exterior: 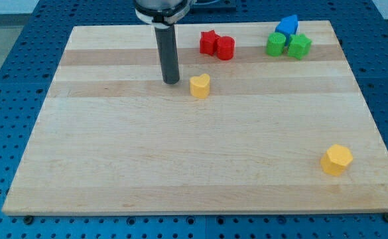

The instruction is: Push the yellow heart towards the yellow hexagon

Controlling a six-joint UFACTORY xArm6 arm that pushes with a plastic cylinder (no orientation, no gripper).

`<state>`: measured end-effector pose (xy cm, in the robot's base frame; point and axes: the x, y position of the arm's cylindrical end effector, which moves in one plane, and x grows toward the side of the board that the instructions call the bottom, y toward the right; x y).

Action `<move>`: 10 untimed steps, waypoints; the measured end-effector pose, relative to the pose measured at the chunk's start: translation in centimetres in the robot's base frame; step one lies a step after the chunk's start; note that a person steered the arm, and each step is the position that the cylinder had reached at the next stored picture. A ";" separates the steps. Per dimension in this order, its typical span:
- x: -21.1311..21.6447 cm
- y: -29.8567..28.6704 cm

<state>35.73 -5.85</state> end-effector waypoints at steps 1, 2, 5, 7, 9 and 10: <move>-0.5 2.5; -0.2 4.9; 1.6 5.5; 2.3 4.2; 3.9 3.8; 5.1 3.8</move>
<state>40.83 -2.02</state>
